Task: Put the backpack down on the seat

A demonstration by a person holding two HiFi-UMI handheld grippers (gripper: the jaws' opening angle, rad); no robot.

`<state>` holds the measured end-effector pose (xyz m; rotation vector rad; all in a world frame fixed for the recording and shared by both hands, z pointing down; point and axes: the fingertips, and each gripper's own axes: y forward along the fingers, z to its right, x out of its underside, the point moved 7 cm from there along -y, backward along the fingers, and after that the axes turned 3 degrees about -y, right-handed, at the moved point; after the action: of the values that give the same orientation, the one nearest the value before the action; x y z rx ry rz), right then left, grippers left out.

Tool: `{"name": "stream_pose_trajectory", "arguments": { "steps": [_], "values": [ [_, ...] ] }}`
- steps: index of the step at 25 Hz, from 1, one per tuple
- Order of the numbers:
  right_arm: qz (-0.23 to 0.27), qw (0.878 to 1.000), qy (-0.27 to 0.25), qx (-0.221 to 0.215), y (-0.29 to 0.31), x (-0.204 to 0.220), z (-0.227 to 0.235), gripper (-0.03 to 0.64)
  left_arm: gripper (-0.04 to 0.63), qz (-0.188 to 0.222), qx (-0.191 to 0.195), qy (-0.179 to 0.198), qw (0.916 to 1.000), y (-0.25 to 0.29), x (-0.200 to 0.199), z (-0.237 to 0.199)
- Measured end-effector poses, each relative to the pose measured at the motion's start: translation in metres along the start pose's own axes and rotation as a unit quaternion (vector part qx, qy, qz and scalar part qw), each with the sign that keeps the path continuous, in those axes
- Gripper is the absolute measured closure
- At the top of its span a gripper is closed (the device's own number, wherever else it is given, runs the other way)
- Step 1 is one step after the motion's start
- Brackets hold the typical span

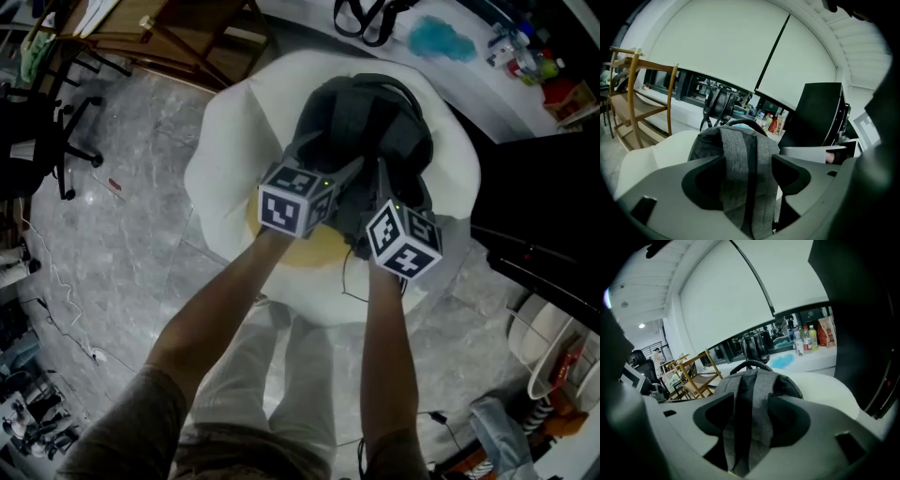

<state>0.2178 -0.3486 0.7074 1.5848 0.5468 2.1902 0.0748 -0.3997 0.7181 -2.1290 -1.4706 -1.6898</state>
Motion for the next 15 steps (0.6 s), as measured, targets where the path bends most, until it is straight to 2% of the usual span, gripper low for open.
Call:
{"name": "stream_pose_trajectory", "arguments": {
  "steps": [4, 5, 8, 9, 12, 13, 15],
  "values": [
    [-0.002, 1.000, 0.009, -0.004, -0.014, -0.003, -0.013, 0.380, 0.293, -0.002, -0.005, 0.000, 1.0000, -0.016, -0.002, 0.009],
    [-0.004, 1.000, 0.011, -0.007, -0.018, -0.004, -0.016, 0.382, 0.326, 0.000, -0.006, -0.003, 1.0000, -0.020, -0.003, 0.013],
    [-0.005, 1.000, 0.025, -0.007, -0.034, -0.008, -0.024, 0.442, 0.419, 0.012, -0.011, -0.014, 0.9998, -0.036, -0.010, 0.024],
    [-0.005, 1.000, 0.029, -0.007, -0.039, -0.009, -0.027, 0.483, 0.438, 0.016, -0.015, -0.016, 0.9996, -0.042, -0.013, 0.026],
    [-0.010, 0.999, 0.039, -0.021, -0.057, -0.012, -0.040, 0.591, 0.570, 0.020, -0.034, -0.022, 0.9990, -0.064, -0.021, 0.033],
    [-0.013, 0.999, 0.042, -0.027, -0.063, -0.013, -0.046, 0.609, 0.595, 0.018, -0.040, -0.025, 0.9987, -0.073, -0.025, 0.036],
    [-0.017, 0.998, 0.051, -0.038, -0.078, -0.016, -0.057, 0.611, 0.595, 0.009, -0.047, -0.029, 0.9984, -0.089, -0.032, 0.046]
  ]
}}
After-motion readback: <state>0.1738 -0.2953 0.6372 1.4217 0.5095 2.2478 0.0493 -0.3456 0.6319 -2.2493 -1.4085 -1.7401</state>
